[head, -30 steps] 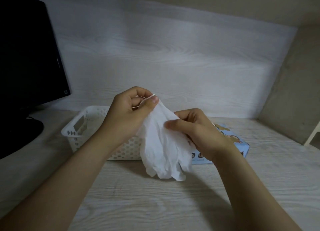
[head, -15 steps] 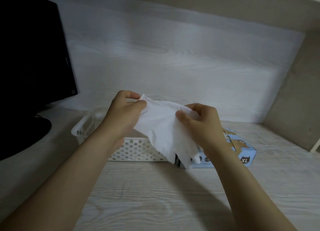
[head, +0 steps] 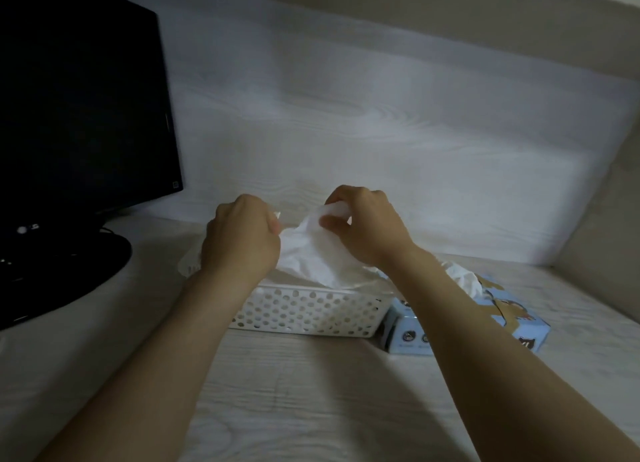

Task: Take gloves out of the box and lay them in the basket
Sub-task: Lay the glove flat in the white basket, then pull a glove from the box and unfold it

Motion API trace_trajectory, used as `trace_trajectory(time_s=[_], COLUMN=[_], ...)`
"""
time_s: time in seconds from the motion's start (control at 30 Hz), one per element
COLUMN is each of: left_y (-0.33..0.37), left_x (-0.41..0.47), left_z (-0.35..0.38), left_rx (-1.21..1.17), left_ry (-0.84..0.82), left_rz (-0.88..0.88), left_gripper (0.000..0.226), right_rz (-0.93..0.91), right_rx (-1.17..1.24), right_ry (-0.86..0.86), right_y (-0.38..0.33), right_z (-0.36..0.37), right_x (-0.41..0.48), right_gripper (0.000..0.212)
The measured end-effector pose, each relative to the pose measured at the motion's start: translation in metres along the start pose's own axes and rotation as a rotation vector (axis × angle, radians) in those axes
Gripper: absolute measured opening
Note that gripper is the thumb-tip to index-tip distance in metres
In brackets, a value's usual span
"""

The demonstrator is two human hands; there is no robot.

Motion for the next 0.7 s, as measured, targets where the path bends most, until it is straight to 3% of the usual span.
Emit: trace_trajectory(time_s=[0.17, 0.27, 0.37, 0.43, 0.5, 0.6, 0.7], left_y=[-0.013, -0.016, -0.008, -0.002, 0.001, -0.005, -0.018], left_x=[0.006, 0.006, 0.007, 0.01, 0.013, 0.018, 0.022], left_z=[-0.002, 0.001, 0.0, -0.001, 0.003, 0.017, 0.028], left_rx=[0.299, 0.373, 0.496, 0.596, 0.565, 0.37, 0.344], left_ry=[-0.178, -0.245, -0.257, -0.173, -0.119, -0.246, -0.422], left_rz=[-0.005, -0.02, 0.015, 0.105, 0.205, 0.196, 0.117], left_gripper=[0.015, 0.027, 0.017, 0.03, 0.035, 0.03, 0.032], right_rz=[0.046, -0.007, -0.174, -0.186, -0.012, 0.197, 0.193], right_rx=[-0.069, -0.204, -0.177, -0.078, 0.005, -0.065, -0.125], right_ry=[-0.241, -0.231, -0.207, -0.339, -0.543, -0.748, -0.795], right_y=[0.002, -0.003, -0.013, -0.019, -0.022, -0.017, -0.011], right_z=[0.026, 0.029, 0.027, 0.028, 0.03, 0.033, 0.037], right_x=[0.014, 0.014, 0.012, 0.007, 0.0, -0.011, -0.015], right_gripper=[0.036, 0.045, 0.027, 0.023, 0.049, 0.096, 0.1])
Point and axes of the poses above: each hand's wrist, its own x-axis towards the middle knuckle, its own z-axis out of the palm, y = z × x, the point moved 3 cm from there along x, towards the middle knuckle, and after that the axes turned 14 degrees about x, right-handed, at the moved point
